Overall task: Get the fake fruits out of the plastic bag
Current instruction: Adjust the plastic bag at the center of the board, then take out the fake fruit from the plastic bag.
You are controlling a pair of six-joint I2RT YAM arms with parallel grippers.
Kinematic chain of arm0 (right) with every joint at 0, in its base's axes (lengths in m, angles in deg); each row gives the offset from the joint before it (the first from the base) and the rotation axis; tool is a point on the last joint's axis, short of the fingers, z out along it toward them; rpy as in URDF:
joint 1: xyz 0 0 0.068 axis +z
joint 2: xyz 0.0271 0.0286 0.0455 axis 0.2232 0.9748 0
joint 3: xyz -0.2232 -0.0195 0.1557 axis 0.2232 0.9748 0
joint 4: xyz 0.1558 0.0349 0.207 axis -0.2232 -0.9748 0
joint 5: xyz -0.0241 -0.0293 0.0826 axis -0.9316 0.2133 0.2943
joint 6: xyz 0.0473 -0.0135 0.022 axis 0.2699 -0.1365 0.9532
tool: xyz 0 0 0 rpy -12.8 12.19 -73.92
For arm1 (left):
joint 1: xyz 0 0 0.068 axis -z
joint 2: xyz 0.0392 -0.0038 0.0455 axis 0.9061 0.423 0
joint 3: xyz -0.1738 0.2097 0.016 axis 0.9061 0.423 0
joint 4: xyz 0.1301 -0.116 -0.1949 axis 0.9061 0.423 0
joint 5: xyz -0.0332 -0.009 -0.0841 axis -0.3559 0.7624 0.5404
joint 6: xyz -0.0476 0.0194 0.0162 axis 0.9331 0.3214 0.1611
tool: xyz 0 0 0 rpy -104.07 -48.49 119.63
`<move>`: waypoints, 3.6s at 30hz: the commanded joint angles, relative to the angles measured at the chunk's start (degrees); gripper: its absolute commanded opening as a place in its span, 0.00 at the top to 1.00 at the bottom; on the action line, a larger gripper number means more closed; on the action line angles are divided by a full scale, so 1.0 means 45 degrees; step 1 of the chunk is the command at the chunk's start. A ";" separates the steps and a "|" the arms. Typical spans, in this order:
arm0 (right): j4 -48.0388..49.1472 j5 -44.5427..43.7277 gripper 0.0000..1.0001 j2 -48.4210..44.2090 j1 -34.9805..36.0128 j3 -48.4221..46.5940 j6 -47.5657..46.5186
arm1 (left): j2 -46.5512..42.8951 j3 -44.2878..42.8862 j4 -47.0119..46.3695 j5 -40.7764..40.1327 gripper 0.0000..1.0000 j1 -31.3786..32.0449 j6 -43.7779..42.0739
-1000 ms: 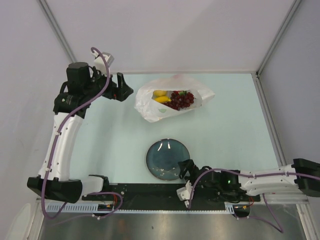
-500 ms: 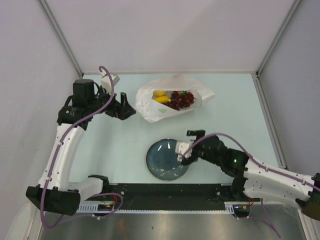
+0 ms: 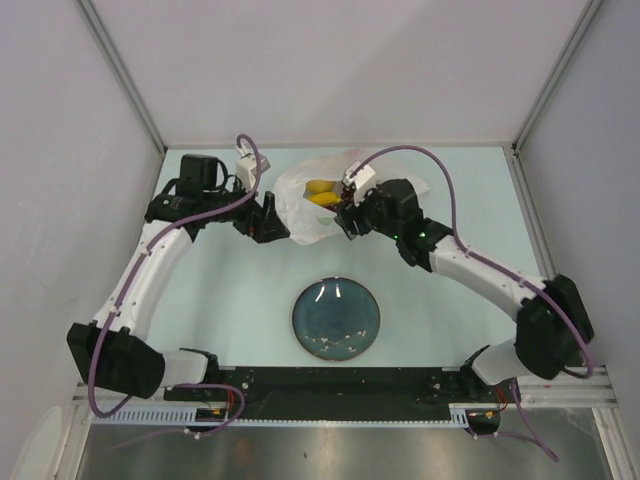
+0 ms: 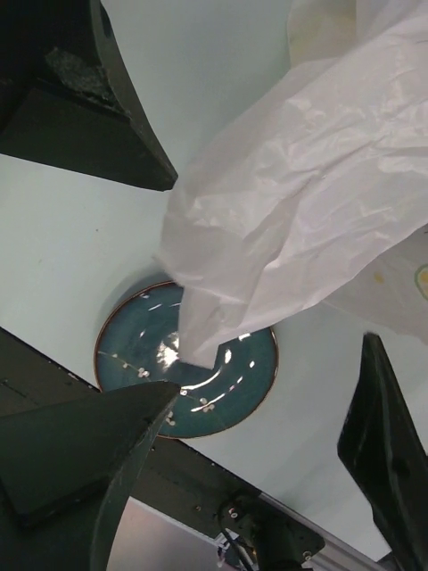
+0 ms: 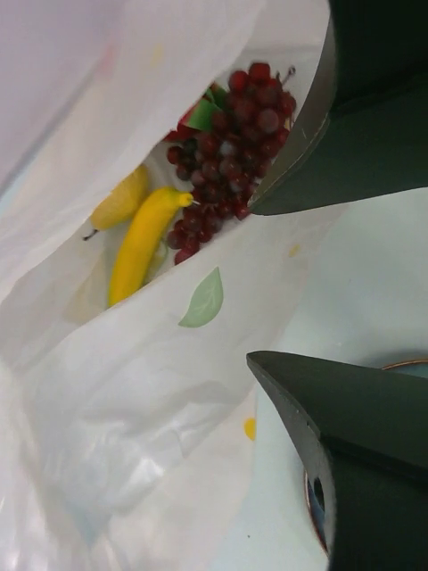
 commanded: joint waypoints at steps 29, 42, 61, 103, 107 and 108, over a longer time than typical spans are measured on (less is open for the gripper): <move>0.2350 0.1256 0.30 0.4989 -0.0043 -0.2494 0.2986 | -0.0430 -0.0133 0.0446 -0.3025 1.00 -0.0687 -0.1498; 0.1217 0.0179 0.33 0.3194 -0.0982 0.0333 0.3356 | -0.0253 0.0725 0.0914 -0.1268 1.00 -0.0648 -0.0950; 0.1921 0.3090 0.50 0.2936 -0.1802 -0.1262 0.4742 | 0.0059 0.0453 0.1091 -0.1015 1.00 -0.0687 -0.0601; 0.2019 -0.1323 0.52 1.0729 -0.1256 -0.7610 0.1639 | -0.0019 -0.0485 0.1482 0.0452 1.00 -0.0824 -0.0502; 0.1882 -0.1401 0.52 1.1178 -0.1315 -0.7962 0.1717 | 0.0059 -0.0427 0.1521 0.0432 1.00 -0.0863 -0.0522; 0.1881 -0.1420 0.51 1.1238 -0.1353 -0.7982 0.1775 | 0.0078 -0.0407 0.1521 0.0432 1.00 -0.0902 -0.0502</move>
